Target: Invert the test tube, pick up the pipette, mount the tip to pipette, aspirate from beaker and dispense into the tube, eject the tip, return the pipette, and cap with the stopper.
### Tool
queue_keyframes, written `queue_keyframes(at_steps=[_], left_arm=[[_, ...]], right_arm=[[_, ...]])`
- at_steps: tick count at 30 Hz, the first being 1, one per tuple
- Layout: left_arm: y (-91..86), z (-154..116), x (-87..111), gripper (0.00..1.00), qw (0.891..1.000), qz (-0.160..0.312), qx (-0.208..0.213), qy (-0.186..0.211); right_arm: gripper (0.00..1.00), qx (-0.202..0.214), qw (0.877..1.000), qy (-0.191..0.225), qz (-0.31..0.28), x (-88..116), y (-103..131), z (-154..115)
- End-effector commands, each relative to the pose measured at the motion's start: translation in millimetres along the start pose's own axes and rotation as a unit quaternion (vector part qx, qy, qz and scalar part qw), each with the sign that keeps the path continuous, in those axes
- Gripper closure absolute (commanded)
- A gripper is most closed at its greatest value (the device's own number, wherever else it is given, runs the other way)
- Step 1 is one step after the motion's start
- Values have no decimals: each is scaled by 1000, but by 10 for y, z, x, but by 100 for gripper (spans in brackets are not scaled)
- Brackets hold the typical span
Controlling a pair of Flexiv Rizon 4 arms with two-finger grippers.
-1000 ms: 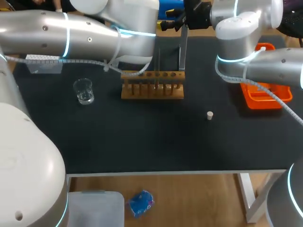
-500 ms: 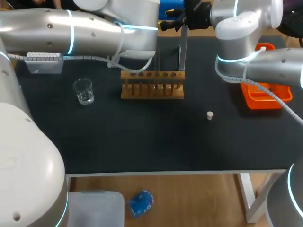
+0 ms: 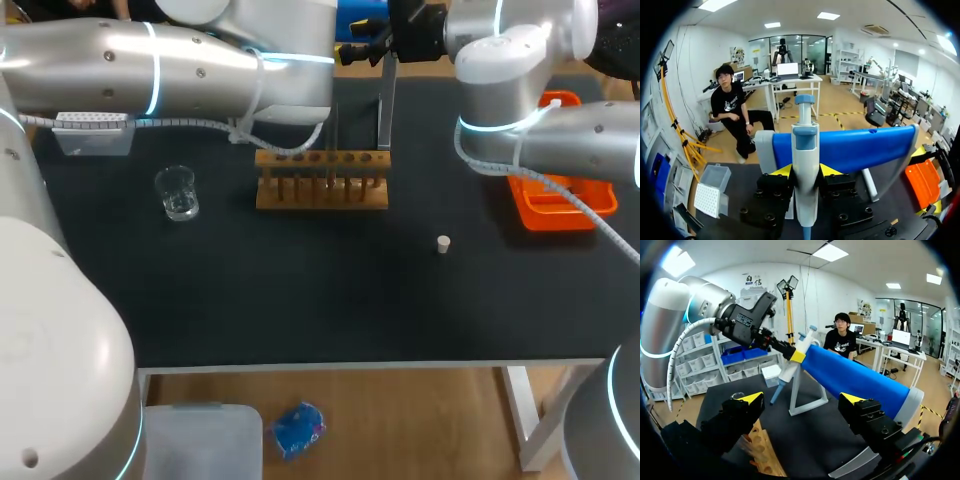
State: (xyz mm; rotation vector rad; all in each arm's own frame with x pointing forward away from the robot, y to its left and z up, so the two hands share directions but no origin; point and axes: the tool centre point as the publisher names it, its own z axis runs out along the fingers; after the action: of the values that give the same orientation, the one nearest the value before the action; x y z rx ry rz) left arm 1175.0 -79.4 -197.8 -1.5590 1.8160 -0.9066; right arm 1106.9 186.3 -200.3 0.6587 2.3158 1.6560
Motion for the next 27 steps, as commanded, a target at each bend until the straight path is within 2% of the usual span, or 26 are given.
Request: queue_keyframes(at_steps=[1,27], left_arm=[[-5,27,6,100,1000,0,-4,0],[100,174,-15,100,1000,-6,-17,-2]], right_arm=[[0,0,1000,-1,0,2,-2,2],[0,0,1000,-1,0,2,-2,2]])
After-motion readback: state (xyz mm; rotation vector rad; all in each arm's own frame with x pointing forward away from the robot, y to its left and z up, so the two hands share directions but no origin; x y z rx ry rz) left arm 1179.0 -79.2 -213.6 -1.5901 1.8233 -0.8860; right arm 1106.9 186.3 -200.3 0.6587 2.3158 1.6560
